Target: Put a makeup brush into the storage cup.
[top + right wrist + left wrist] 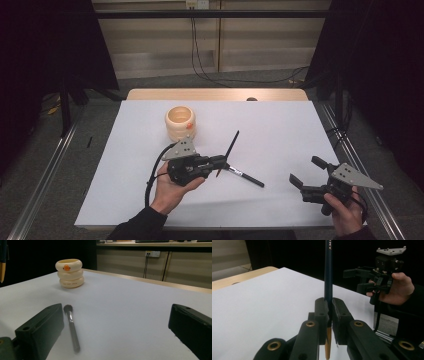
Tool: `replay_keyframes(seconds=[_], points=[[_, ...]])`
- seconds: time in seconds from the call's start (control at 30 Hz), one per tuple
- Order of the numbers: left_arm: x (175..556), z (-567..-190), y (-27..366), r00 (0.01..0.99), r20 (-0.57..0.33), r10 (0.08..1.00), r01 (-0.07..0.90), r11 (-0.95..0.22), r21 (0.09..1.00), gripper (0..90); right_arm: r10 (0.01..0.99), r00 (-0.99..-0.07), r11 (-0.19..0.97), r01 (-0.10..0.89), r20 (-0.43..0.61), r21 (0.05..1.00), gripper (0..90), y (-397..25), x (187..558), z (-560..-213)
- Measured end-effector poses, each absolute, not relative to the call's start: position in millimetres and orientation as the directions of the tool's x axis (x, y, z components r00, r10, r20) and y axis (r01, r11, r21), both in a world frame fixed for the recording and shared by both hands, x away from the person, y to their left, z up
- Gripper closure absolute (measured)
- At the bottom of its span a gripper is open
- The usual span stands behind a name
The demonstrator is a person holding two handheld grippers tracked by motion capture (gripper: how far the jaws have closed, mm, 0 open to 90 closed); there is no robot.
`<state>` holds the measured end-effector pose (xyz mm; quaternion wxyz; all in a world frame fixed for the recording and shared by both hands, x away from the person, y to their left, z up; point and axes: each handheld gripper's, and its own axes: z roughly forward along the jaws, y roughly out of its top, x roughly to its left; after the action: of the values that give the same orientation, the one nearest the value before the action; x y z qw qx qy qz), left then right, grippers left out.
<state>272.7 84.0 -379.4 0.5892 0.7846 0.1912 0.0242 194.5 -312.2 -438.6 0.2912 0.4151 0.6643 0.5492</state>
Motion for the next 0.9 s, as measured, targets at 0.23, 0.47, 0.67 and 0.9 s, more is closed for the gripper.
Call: replay_keyframes(seconds=[0.23, 0.47, 0.67, 0.9], points=[[278, -379, 75, 0.933, -0.195, 0.301, 0.278, -0.261, 0.924, 83.6, 0.868, -0.492, 0.055, 0.236, 0.071, 0.97, 0.0, -313, 194, -439], [279, -378, 74, 0.938, -0.198, 0.284, 0.287, -0.319, 0.903, 83.6, 0.869, -0.489, 0.056, 0.233, 0.068, 0.971, 0.0, -312, 195, -439], [282, -374, 70, 0.943, -0.203, 0.265, 0.3, -0.408, 0.862, 83.6, 0.869, -0.489, 0.055, 0.234, 0.068, 0.971, 0.0, -312, 195, -439], [283, -370, 67, 0.947, -0.187, 0.262, 0.3, -0.51, 0.806, 83.6, 0.867, -0.493, 0.056, 0.237, 0.071, 0.97, 0.0, -313, 195, -439]])
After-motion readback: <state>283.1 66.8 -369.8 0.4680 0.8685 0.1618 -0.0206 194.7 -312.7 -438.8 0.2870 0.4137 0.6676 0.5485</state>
